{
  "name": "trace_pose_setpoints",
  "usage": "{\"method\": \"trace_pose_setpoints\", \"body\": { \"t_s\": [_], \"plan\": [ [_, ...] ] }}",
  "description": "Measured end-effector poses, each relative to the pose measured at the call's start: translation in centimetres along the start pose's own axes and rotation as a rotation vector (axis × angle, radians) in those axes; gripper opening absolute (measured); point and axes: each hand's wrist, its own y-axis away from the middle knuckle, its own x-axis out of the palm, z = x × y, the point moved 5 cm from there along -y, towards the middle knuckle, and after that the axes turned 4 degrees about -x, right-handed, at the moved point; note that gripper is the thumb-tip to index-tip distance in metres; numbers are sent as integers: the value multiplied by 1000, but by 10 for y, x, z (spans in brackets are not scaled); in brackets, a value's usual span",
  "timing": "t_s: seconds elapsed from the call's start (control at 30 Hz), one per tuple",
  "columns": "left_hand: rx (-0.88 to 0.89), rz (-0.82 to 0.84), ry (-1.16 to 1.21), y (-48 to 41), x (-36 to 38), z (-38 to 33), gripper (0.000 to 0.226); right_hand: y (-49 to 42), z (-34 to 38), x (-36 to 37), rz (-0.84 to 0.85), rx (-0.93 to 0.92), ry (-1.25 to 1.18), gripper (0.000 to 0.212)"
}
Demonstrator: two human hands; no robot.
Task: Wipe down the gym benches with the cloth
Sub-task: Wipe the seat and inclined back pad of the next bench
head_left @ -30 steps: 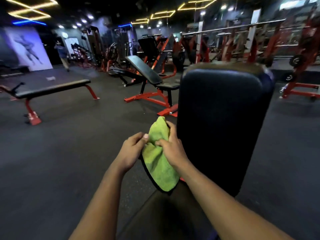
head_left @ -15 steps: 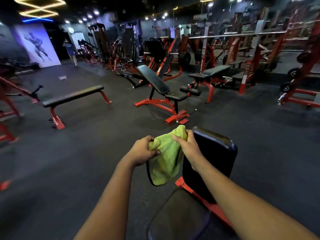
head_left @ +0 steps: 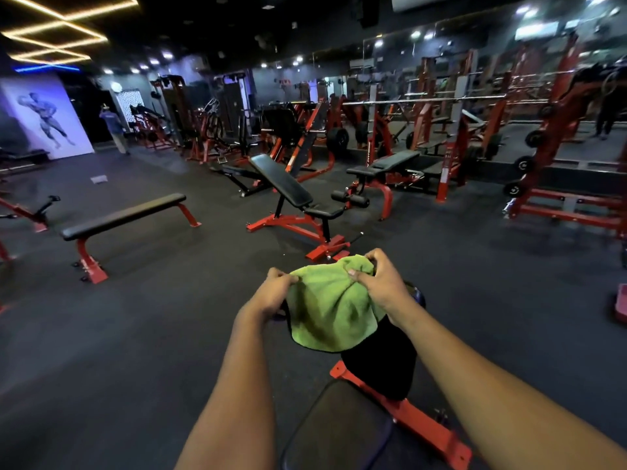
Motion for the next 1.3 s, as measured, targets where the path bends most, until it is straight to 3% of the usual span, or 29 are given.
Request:
{"method": "trace_pose_setpoints", "body": {
  "t_s": [0.13,0.27,0.37,0.5,0.6,0.73,0.9,0.97,1.03,1.13,1.3],
  "plan": [
    [-31,78,262,-6,40,-2,47,-8,-22,-34,26,58,-183,24],
    [-117,36,176,-16,99,-17,73,-17,-37,-91,-33,61,-269,25],
    [-135,134,199,-18,159,-38,90,-27,-49,-142,-50,23,-299,33],
    [-14,152,260,-15,223,-72,71,-39,-58,-204,-24,-21,-307,38],
    [66,120,179,-40,271,-84,86,-54,-71,-254,-46,-22,-238,25],
    [161,90,214,-31,315,-121,37,-74,-100,-296,-121,42,-194,19],
    [317,-107,226,-69,340,-162,15,-107,-144,-343,-215,141,-58,14],
    [346,-68,174,-94,350,-182,9,-126,-167,-355,-226,186,24,17],
    [382,74,93,-115,364,-206,1,-147,-184,-363,-238,230,75,16],
    [401,308,-48,-141,377,-236,22,-179,-195,-370,-279,294,61,16],
    [474,299,-236,-216,384,-268,31,-243,-204,-375,-289,327,-21,18]
  ]
}}
